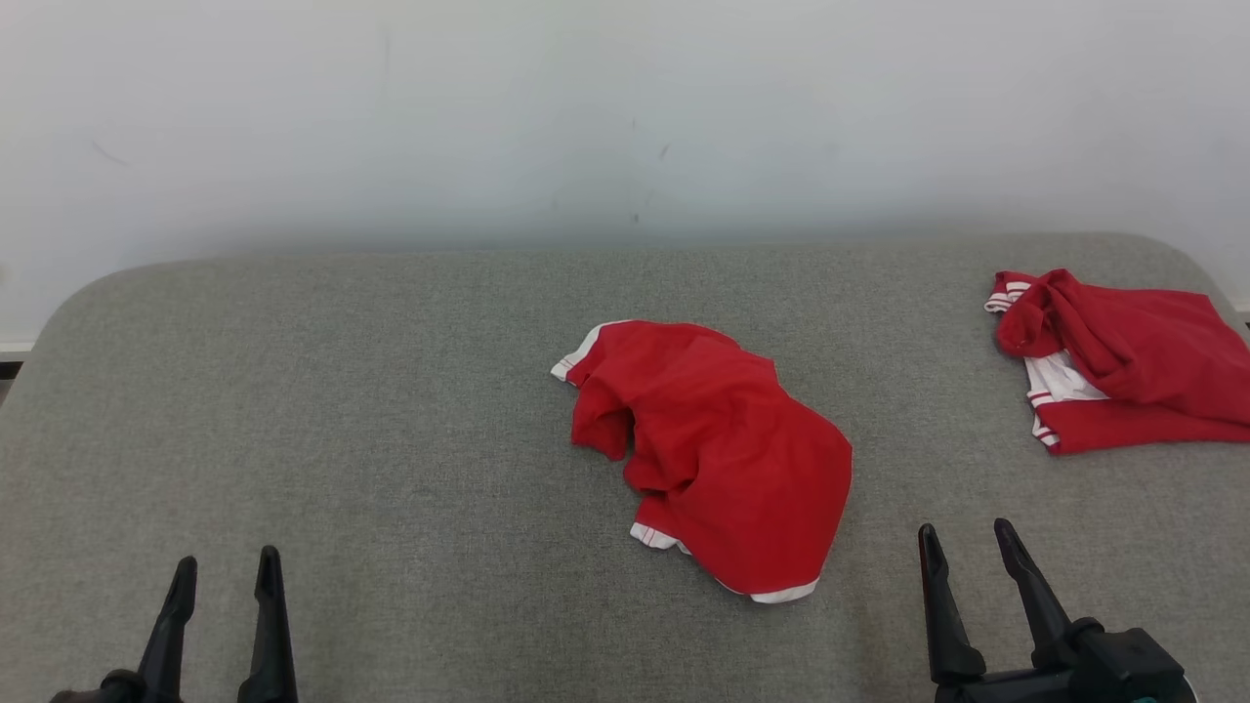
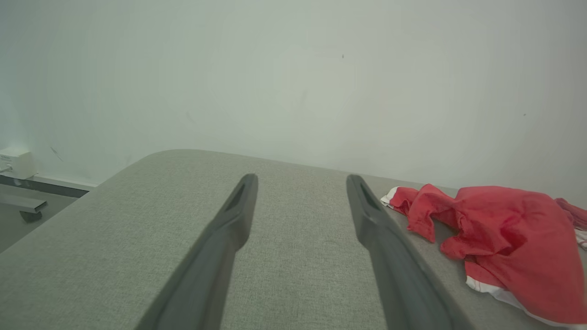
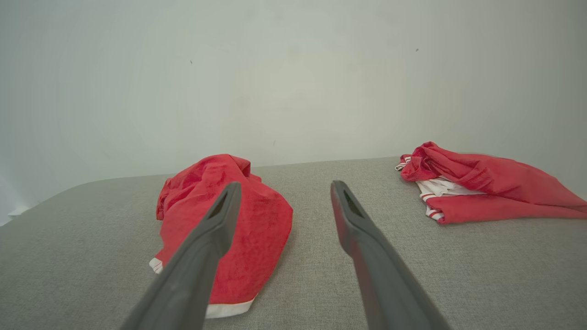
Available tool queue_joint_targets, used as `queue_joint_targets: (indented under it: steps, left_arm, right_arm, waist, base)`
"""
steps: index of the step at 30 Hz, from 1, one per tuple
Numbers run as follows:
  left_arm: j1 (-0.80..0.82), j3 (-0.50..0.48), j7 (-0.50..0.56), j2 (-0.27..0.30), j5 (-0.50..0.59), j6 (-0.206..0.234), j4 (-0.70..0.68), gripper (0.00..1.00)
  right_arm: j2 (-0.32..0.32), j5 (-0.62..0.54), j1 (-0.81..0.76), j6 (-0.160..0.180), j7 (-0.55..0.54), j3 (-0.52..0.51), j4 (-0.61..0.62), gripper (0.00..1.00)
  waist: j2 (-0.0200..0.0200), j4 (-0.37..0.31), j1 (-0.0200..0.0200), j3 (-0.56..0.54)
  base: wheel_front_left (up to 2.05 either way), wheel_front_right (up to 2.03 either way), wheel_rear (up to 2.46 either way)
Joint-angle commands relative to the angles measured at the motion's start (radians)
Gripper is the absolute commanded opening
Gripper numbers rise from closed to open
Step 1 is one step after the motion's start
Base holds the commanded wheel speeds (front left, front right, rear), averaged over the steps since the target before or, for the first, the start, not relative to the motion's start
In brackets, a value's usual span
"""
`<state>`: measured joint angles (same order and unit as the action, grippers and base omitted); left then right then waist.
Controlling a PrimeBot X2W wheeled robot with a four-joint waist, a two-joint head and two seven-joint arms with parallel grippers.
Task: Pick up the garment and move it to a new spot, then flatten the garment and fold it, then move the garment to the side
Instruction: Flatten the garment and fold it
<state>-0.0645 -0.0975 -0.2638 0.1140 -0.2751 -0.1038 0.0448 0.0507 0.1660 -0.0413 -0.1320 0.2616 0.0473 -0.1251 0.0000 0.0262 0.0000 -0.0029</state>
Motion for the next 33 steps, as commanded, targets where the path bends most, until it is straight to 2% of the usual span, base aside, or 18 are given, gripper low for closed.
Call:
queue_joint_targets:
  steps: [1, 22, 28, 33]
  left_arm:
    - [0.002, -0.006, 0.0, -0.004, 0.01, -0.002, 0.003, 1.0]
    - [0.019, -0.004, 0.0, -0.01, 0.035, -0.024, 0.019, 1.0]
    - [0.079, 0.046, 0.0, 0.004, 0.035, -0.025, 0.034, 1.0]
    - [0.183, 0.144, 0.0, 0.031, 0.014, -0.026, 0.073, 1.0]
  right_arm:
    - [-0.001, 0.001, -0.004, 0.003, 0.005, -0.003, -0.001, 1.0]
    - [-0.001, 0.007, 0.002, 0.003, 0.005, -0.002, -0.01, 1.0]
    - [0.0, 0.007, 0.021, 0.003, 0.005, 0.006, -0.008, 1.0]
    - [-0.001, 0.004, 0.045, 0.003, 0.005, 0.008, -0.01, 1.0]
  waist:
    - [0.0, 0.0, 0.0, 0.0]
    - [0.0, -0.007, 0.0, 0.004]
    - [0.0, -0.023, 0.0, 0.03]
    - [0.0, -0.053, 0.0, 0.071]
  base:
    - [0.0, 0.0, 0.0]
    - [0.0, 0.0, 0.0]
    - [0.0, 0.0, 0.0]
    - [0.0, 0.0, 0.0]
